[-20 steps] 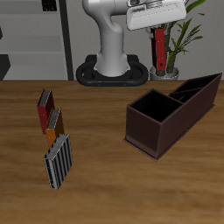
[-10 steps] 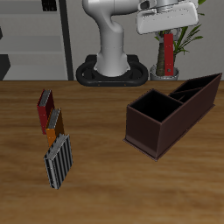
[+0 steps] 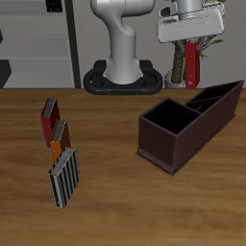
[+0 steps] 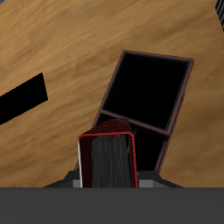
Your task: Place the left red book into the left desk caddy's back compartment
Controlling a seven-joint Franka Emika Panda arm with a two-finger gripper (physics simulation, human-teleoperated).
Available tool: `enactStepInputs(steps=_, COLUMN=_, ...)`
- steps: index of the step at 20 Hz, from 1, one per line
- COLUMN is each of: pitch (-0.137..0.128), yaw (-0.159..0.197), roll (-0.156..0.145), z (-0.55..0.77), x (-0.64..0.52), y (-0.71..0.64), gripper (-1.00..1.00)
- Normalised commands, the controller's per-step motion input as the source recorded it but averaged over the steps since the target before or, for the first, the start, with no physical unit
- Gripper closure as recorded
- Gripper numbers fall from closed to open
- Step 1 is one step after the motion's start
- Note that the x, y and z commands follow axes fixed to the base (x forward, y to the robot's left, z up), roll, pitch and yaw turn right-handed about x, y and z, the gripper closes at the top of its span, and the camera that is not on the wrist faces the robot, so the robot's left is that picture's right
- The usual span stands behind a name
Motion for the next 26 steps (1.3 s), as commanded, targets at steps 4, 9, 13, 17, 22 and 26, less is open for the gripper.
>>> enactStepInputs(steps=4, pitch=-0.003, yaw=-0.042, roll=0.011, z=-0.07, x=0.06, y=0.12, gripper=1.0)
enactStepInputs(steps=9, pitch=0.02, yaw=-0.027, roll=0.014, z=-0.12, x=0.11, y=0.04, gripper=1.0)
enactStepInputs(steps=13, pitch=0.039, yaw=-0.007, roll=0.039, z=-0.21, x=0.07, y=0.1, gripper=1.0)
enactStepInputs(steps=17, pitch=0.013, yaw=0.005, roll=0.032, z=-0.13, x=0.03, y=0.08, gripper=1.0)
enactStepInputs(steps=22, pitch=0.013, yaw=-0.022, roll=-0.007, z=-0.12, x=0.03, y=-0.03, gripper=1.0)
enactStepInputs(steps=26, pitch=0.024, yaw=-0.012, roll=0.014, z=-0.19, x=0.1, y=0.03, gripper=1.0)
